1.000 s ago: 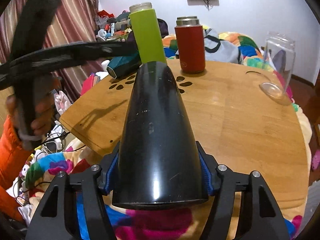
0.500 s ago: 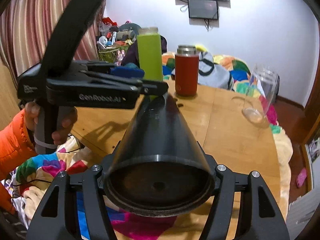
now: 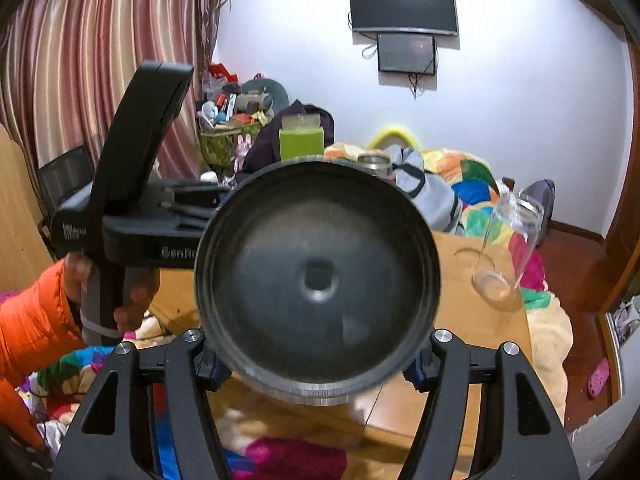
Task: Flip cup upside down
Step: 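Rotate the black tumbler upright with the right tool, then set the tumbler standing on the table, open the right tool, withdraw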
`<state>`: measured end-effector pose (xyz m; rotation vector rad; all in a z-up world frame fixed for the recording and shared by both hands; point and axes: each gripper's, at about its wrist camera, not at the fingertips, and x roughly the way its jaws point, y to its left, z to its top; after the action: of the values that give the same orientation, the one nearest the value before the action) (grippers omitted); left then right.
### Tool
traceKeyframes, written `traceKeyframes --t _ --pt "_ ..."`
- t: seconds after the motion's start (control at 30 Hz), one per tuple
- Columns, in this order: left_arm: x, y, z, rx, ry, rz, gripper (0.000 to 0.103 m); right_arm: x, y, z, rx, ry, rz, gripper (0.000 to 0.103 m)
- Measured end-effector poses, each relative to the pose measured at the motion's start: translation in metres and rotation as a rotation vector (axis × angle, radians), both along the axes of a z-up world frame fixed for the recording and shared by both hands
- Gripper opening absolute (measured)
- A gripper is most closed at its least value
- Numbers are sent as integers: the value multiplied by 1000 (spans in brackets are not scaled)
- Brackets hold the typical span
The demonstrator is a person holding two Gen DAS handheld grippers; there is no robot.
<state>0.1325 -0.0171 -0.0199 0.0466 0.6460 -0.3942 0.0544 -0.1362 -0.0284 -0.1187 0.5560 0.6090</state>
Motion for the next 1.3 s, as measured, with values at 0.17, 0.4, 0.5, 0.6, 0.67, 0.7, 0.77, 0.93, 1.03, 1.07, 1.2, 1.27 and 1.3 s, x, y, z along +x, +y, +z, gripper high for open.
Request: traceKeyframes --t 0.17,0.4,0.5,0.6,0.67,0.7,0.77,0.93,1.03,1.07,1.2,1.27,1.3 --pt "5 13 2 -87 39 -12 52 12 4 11 21 -24 0 61" --pt "5 21 -2 -72 32 17 52 32 14 20 50 -18 23 61" --pt "6 27 -5 -79 41 32 52 42 20 18 54 -6 39 61" --pt "4 31 -9 -81 45 40 52 43 26 18 45 -17 41 61" --pt "3 33 -9 -79 40 41 52 41 28 17 37 -26 38 61" --pt "2 34 -9 -81 37 42 52 40 30 17 30 -31 39 61" --pt "1 36 -9 -94 36 43 52 37 33 17 23 -35 41 61" --pt "-4 41 -8 -92 28 67 53 37 29 16 35 -24 40 61" --pt "-9 44 -5 -80 9 87 54 36 29 15 35 -25 33 61" --pt "-12 46 -4 -78 -1 95 55 35 28 16 38 -25 32 61" --pt "-33 57 7 -76 -79 149 70 25 20 20 58 -52 11 85" --pt "-47 60 13 -78 -130 179 79 16 13 23 74 -78 -1 88" --pt "-58 62 18 -79 -172 198 86 12 10 25 80 -85 -7 90"
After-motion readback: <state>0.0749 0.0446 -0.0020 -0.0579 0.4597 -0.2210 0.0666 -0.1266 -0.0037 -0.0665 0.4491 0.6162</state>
